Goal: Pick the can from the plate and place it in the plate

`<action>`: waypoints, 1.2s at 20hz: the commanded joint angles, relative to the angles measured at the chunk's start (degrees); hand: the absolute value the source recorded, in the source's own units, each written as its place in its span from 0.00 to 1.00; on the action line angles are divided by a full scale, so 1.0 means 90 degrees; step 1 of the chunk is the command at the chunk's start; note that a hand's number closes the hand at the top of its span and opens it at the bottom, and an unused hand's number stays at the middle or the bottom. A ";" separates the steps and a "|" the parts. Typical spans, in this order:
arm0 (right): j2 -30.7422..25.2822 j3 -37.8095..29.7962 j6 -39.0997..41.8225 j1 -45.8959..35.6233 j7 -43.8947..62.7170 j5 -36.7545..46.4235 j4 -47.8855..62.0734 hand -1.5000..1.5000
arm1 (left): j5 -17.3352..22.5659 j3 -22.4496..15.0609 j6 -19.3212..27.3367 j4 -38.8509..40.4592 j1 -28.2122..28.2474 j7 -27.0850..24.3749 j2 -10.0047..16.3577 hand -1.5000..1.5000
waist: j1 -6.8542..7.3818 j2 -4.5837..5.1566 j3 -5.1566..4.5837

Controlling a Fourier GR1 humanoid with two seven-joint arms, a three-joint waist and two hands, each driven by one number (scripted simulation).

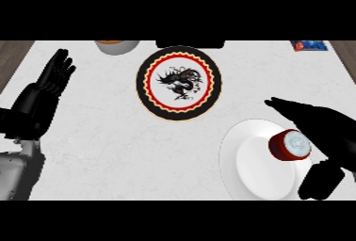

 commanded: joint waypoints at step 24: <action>0.0980 -0.0275 0.0645 0.0467 -0.1501 0.2730 0.2566 0.00 | -0.0303 0.0416 -0.0342 -0.0675 0.0133 0.0545 -0.0382 0.50 | 0.0007 0.0003 0.0012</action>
